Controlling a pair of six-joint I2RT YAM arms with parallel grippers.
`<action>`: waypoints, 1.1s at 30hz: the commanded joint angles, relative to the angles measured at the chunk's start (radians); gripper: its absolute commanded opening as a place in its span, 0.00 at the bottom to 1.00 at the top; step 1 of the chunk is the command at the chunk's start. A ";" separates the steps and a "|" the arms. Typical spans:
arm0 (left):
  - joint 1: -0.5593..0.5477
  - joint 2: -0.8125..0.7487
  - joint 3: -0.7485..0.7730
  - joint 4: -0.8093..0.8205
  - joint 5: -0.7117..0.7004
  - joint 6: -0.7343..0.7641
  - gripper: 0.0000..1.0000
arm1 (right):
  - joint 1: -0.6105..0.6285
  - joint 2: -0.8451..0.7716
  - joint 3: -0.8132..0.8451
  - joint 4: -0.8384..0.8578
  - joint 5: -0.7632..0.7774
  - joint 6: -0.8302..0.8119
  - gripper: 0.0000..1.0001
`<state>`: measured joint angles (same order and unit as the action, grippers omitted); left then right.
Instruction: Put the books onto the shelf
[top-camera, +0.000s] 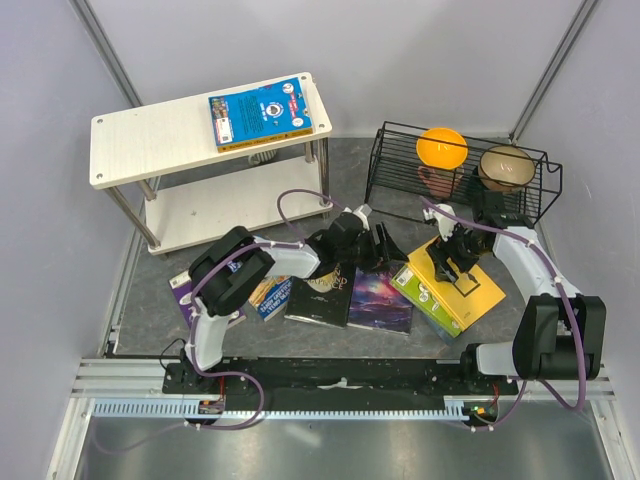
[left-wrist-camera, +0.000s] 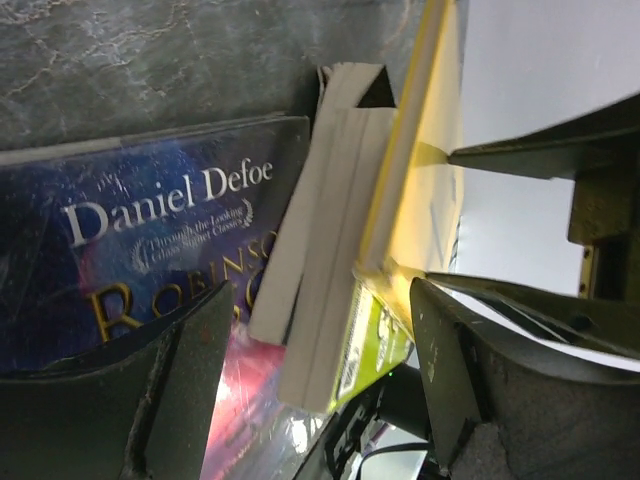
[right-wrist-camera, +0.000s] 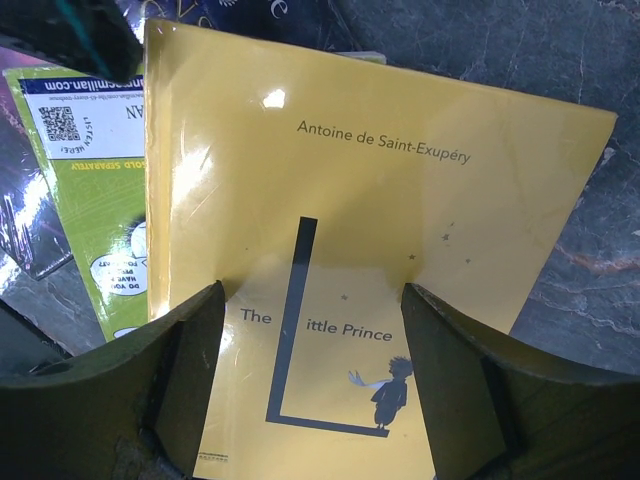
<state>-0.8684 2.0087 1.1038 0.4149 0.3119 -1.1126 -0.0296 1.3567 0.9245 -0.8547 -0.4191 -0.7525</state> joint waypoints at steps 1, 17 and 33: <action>-0.012 0.054 0.100 0.038 -0.011 -0.050 0.77 | 0.008 0.021 -0.046 -0.026 -0.070 -0.028 0.78; -0.043 0.096 0.163 0.079 0.026 -0.104 0.37 | 0.007 -0.040 -0.044 -0.050 -0.119 -0.047 0.80; -0.018 -0.183 -0.033 0.107 -0.054 -0.162 0.01 | 0.091 -0.145 0.046 -0.156 -0.146 -0.136 0.89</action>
<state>-0.9001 1.9717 1.1515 0.4358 0.3099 -1.1927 -0.0154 1.2419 0.9195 -0.9718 -0.5423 -0.8631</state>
